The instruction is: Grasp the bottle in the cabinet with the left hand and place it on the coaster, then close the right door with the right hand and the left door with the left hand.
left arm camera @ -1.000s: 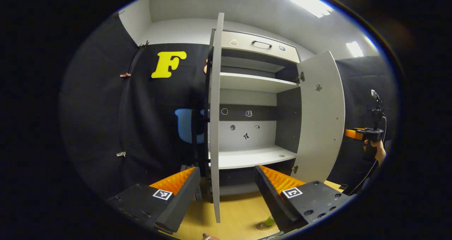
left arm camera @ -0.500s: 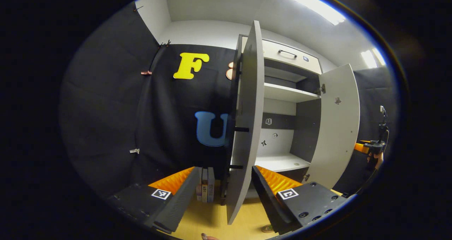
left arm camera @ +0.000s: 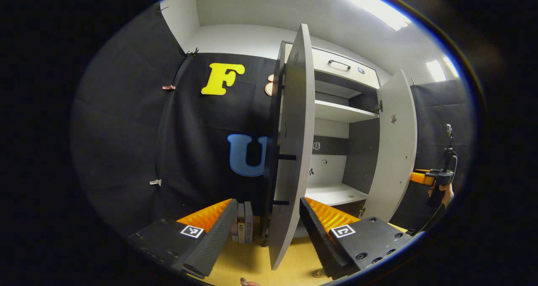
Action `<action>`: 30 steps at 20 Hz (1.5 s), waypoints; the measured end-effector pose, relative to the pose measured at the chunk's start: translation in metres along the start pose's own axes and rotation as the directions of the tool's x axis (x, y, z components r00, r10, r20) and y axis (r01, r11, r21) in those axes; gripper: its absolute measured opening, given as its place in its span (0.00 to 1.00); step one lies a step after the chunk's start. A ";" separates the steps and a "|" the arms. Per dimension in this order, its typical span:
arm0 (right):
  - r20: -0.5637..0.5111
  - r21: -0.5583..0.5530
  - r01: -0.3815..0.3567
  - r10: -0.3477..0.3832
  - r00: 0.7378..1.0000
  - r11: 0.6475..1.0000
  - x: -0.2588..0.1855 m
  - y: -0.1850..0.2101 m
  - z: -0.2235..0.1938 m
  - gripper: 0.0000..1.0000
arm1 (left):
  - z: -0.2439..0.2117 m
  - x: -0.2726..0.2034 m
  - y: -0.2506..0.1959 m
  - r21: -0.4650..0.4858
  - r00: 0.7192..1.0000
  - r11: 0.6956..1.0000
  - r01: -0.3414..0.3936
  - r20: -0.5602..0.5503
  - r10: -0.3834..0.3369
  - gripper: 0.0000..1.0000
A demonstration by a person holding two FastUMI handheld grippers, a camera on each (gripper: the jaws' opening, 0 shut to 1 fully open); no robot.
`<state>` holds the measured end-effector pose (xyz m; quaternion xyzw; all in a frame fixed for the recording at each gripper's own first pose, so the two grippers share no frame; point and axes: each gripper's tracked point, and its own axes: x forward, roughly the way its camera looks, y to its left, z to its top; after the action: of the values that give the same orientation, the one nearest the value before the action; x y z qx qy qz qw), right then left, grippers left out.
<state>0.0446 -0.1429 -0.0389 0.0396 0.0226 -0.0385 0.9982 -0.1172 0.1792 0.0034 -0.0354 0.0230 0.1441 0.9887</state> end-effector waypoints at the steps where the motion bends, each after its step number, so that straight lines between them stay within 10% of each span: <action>1: -0.001 0.000 -0.008 0.008 1.000 1.000 0.006 0.007 0.000 0.95 | -0.001 0.001 0.004 0.003 1.000 1.000 -0.001 -0.003 0.001 0.94; 10: -0.019 0.046 -0.133 0.134 0.991 0.990 0.086 0.087 -0.018 0.98 | -0.004 0.024 0.014 -0.002 1.000 1.000 0.017 -0.008 -0.017 0.94; 30: -0.015 -0.041 -0.076 0.075 0.997 0.996 0.141 0.127 -0.024 0.97 | -0.001 0.056 -0.009 0.022 0.991 0.991 0.133 -0.027 -0.133 0.94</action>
<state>0.1941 -0.0258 -0.0599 0.0202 0.0287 -0.0001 0.9994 -0.0611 0.1859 0.0003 -0.0268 0.0347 0.0771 0.9961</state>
